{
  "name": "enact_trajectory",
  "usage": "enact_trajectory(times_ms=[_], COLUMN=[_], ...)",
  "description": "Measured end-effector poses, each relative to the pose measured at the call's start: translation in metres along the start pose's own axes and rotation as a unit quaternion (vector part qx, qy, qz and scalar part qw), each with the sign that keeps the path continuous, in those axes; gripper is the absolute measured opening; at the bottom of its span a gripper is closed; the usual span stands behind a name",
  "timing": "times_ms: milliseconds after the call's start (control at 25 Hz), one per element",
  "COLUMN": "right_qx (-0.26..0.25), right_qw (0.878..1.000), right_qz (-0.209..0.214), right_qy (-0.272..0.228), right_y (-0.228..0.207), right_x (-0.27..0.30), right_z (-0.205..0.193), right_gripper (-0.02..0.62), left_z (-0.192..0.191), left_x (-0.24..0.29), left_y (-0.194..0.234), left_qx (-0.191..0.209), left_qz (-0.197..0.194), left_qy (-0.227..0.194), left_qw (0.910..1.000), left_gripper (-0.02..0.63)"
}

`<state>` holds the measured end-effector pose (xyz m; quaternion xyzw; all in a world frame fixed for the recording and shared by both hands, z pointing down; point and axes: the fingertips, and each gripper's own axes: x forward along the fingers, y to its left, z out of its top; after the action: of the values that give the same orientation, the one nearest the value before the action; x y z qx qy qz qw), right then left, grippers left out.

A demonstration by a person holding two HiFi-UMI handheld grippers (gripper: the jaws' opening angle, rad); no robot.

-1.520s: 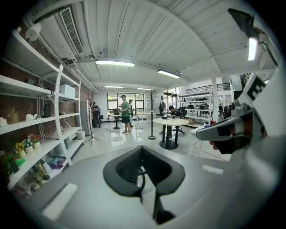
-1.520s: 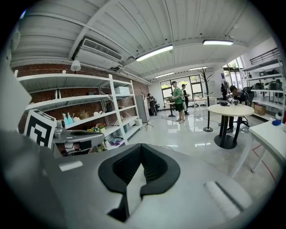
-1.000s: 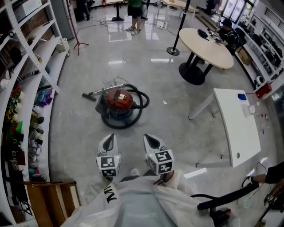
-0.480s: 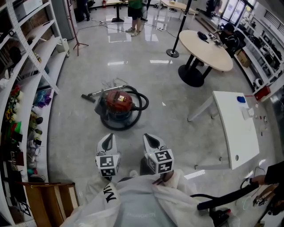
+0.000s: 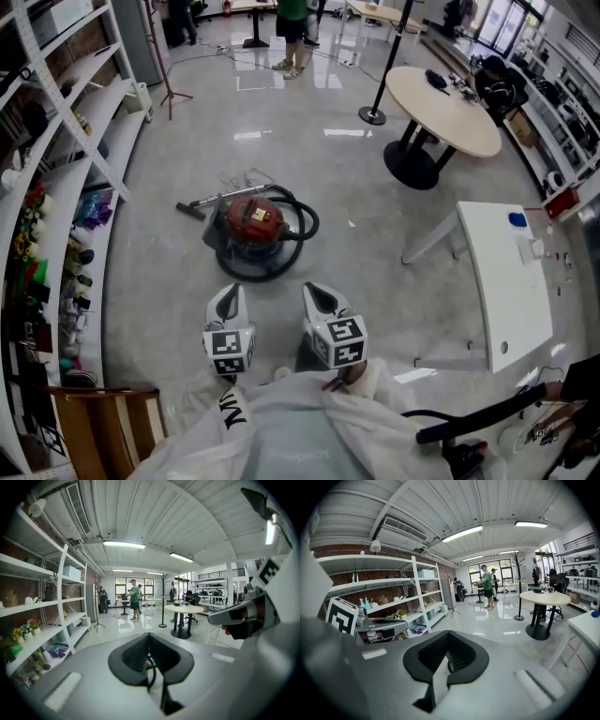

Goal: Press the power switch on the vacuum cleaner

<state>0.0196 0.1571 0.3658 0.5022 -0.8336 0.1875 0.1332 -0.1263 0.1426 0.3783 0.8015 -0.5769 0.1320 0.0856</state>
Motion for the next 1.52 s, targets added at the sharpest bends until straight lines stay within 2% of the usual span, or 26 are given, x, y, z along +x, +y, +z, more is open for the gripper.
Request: enact_trajectory(times_ms=[320,640,1520], right_qx=[0.005,-0.001,0.001], right_qw=[1.000,1.000,0.997], right_qz=[0.009,0.021,0.075], right_qy=[0.011,0.011,0.021], right_y=[-0.027,-0.062,-0.137], right_x=[0.029,0.061,0.120], right_z=[0.009,0.036,0.073], right_gripper=[0.002,0.002,0.002], left_z=[0.007,0.035,0.069], left_x=[0.037,0.085,0.166], left_y=[0.002,-0.001,-0.014], left_qx=[0.005,0.011,0.014], left_qz=[0.005,0.011,0.059], left_qy=[0.013,0.010,0.022], left_qw=[0.9999,0.9998,0.9979], left_gripper=[0.000,0.000,0.000])
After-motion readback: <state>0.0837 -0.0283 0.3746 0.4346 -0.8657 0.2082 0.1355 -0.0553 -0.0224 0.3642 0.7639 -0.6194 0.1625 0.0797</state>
